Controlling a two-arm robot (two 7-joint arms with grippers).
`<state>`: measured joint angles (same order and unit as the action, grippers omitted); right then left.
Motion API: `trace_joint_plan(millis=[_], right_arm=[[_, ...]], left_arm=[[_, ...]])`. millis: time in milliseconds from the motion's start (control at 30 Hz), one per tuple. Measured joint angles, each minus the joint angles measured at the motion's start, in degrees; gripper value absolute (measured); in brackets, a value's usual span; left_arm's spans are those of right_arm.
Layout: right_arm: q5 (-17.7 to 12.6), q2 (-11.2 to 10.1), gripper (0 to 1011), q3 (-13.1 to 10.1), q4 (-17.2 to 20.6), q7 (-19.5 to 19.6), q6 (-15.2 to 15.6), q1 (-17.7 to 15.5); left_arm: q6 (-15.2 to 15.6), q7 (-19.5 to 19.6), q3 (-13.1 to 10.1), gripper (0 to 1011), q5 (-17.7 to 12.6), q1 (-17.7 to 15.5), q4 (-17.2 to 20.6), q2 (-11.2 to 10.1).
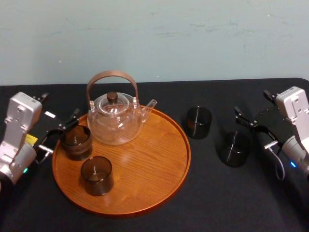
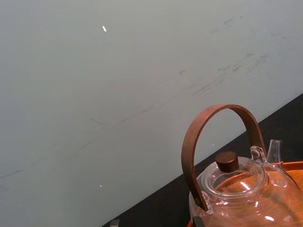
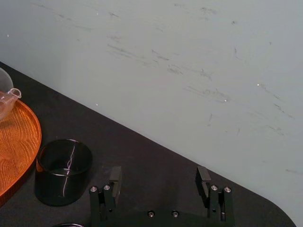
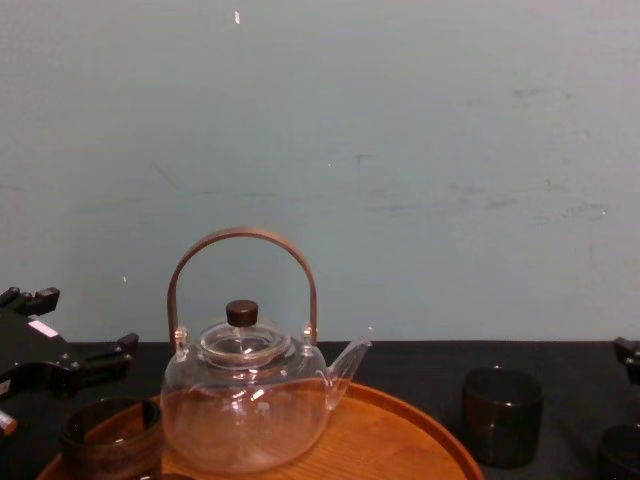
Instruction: Pick up the glass from the table and place it on the tray.
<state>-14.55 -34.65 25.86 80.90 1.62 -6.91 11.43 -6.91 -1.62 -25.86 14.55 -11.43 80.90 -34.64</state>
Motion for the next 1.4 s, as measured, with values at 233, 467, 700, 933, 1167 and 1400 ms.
trace_joint_plan(millis=[233, 467, 700, 933, 1167, 1400], right_arm=[[0.0, 0.0, 1002, 0.0, 0.0, 0.0, 0.0, 0.0], [0.0, 0.0, 1002, 0.0, 0.0, 0.0, 0.0, 0.0], [0.0, 0.0, 1002, 0.0, 0.0, 0.0, 0.0, 0.0], [-0.2, -0.3, 1002, -1.3, 0.8, -1.7, 0.1, -1.3], [-1.0, -1.3, 1002, -2.8, 4.1, -3.2, 1.0, -3.9], [-1.1, -2.5, 1002, -3.9, 8.8, -4.2, 1.5, -7.2]], left_arm=[[0.0, 0.0, 0.0, 1001, 0.0, 0.0, 0.0, 0.0], [0.0, 0.0, 0.0, 1001, 0.0, 0.0, 0.0, 0.0], [0.0, 0.0, 0.0, 1001, 0.0, 0.0, 0.0, 0.0], [0.0, 0.0, 0.0, 1001, 0.0, 0.0, 0.0, 0.0], [0.0, 0.0, 0.0, 1001, 0.0, 0.0, 0.0, 0.0], [0.0, 0.0, 0.0, 1001, 0.0, 0.0, 0.0, 0.0]])
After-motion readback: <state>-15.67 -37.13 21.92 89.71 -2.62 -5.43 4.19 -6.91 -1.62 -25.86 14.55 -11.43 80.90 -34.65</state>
